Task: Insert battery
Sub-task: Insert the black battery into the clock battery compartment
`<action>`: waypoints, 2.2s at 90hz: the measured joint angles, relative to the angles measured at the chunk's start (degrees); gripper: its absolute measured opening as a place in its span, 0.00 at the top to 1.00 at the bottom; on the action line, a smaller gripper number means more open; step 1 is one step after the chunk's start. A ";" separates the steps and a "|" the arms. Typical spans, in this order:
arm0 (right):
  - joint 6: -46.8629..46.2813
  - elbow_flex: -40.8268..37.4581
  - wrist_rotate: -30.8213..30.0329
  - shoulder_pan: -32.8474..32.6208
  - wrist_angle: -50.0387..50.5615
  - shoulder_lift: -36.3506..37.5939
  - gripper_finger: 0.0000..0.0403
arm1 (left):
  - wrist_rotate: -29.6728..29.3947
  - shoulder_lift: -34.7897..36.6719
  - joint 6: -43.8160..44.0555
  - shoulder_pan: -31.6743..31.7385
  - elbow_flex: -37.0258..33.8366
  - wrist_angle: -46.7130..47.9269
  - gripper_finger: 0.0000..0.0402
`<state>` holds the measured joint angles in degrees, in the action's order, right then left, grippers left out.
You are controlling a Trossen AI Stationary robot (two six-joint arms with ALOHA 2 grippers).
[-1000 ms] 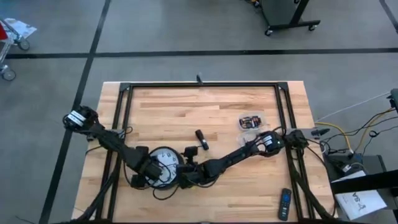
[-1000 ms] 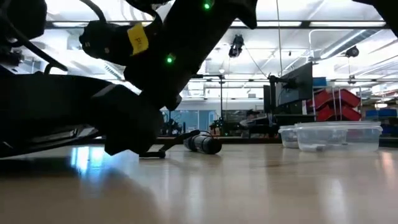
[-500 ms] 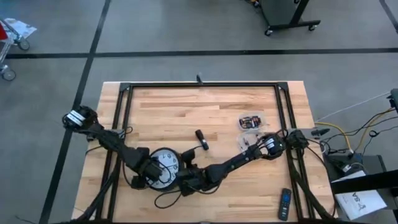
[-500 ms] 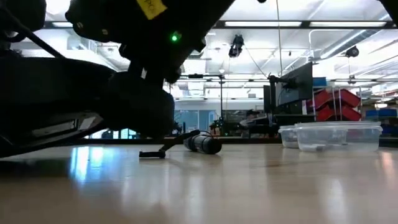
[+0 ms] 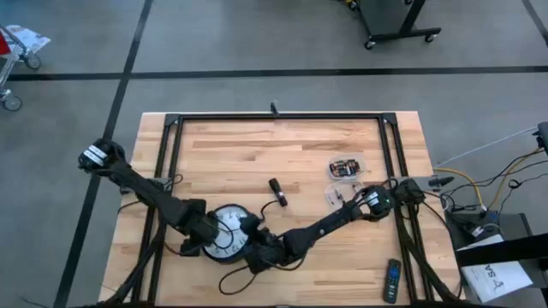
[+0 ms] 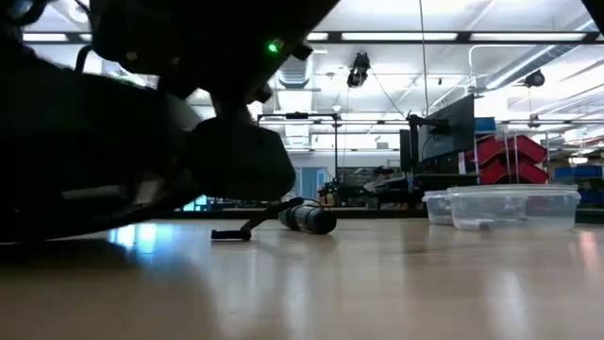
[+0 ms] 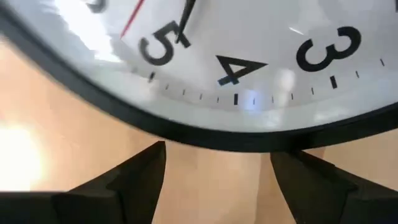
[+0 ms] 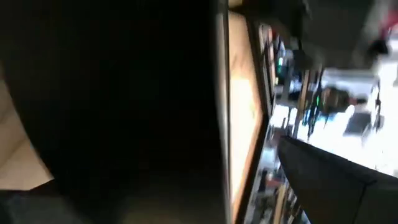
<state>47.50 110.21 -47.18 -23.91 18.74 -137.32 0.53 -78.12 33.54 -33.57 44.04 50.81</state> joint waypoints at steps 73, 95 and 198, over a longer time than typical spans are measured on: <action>0.06 4.18 -0.43 -0.73 -7.54 0.10 0.62 | -13.13 9.77 5.76 -2.89 -0.12 1.96 0.33; -16.56 12.85 -2.00 0.16 5.71 1.72 0.61 | -24.67 17.17 18.62 -13.76 -0.12 3.28 0.33; -76.23 16.05 55.42 16.58 34.31 8.61 0.62 | -55.70 -19.79 -11.72 -23.75 0.23 -35.01 0.33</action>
<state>-28.73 126.26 8.24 -7.33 53.05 -128.70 -55.18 -97.91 21.82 -57.32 44.27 15.79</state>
